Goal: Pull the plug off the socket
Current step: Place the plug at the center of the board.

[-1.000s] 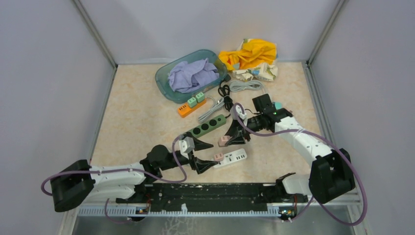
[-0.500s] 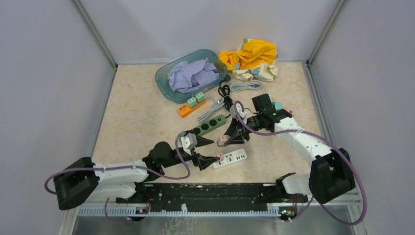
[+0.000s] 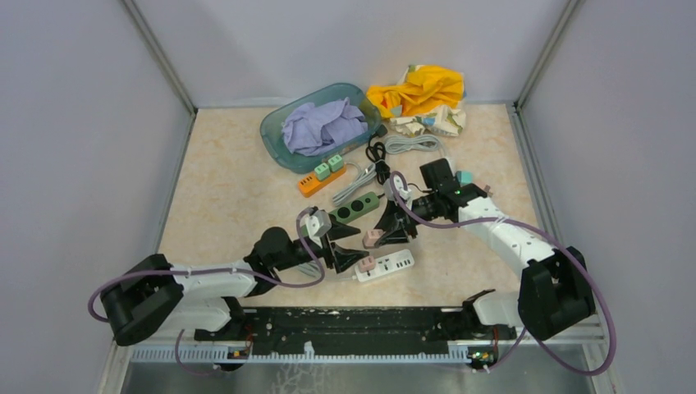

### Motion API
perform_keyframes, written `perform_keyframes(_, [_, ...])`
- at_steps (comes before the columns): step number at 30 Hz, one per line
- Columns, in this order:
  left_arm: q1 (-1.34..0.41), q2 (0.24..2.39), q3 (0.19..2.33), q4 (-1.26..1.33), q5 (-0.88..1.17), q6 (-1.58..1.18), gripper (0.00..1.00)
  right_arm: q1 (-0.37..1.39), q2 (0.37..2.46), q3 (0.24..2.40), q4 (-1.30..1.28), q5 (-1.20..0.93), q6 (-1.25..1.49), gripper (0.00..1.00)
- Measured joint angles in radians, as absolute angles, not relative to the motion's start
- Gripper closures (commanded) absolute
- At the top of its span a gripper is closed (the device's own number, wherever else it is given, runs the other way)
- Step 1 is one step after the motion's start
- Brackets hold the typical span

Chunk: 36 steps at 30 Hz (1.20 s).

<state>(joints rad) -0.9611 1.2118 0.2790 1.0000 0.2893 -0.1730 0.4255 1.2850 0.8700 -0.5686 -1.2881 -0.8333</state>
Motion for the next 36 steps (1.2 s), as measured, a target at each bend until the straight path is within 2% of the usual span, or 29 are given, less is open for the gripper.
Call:
perform_keyframes(5, [-0.952, 1.235, 0.288, 1.036, 0.330, -0.192, 0.42, 0.427, 1.286, 0.870, -0.569, -1.288, -0.833, 1.00])
perform_keyframes(11, [-0.943, 1.257, 0.299, 1.054, 0.366, -0.209, 0.43, 0.434, 1.286, 0.870, -0.569, -1.287, -0.834, 1.00])
perform_keyframes(13, [-0.940, 1.262, 0.300, 1.056, 0.374, -0.212, 0.48, 0.435, 1.286, 0.870, -0.569, -1.287, -0.834, 1.00])
perform_keyframes(16, [-0.939, 1.266, 0.301, 1.058, 0.387, -0.216, 0.63, 0.436, 1.286, 0.870, -0.569, -1.287, -0.834, 1.00])
perform_keyframes(19, [-0.935, 1.274, 0.305, 1.058, 0.400, -0.218, 0.72, 0.436, 1.286, 0.870, -0.572, -1.287, -0.834, 1.00])
perform_keyframes(25, [-0.924, 1.285, 0.310, 1.058, 0.429, -0.228, 0.98, 0.435, 1.286, 0.870, -0.570, -1.275, -0.835, 1.00])
perform_keyframes(27, [-0.920, 1.287, 0.310, 1.057, 0.435, -0.234, 0.99, 0.435, 1.286, 0.870, -0.569, -1.271, -0.836, 0.93])
perform_keyframes(30, [-0.915, 1.287, 0.310, 1.058, 0.442, -0.241, 0.99, 0.435, 1.286, 0.870, -0.568, -1.269, -0.836, 0.75])
perform_keyframes(32, [-0.912, 1.287, 0.310, 1.060, 0.448, -0.246, 0.99, 0.436, 1.286, 0.870, -0.568, -1.269, -0.836, 0.72])
perform_keyframes(36, [-0.907, 1.287, 0.310, 1.063, 0.455, -0.251, 0.99, 0.436, 1.286, 0.869, -0.568, -1.273, -0.834, 0.71])
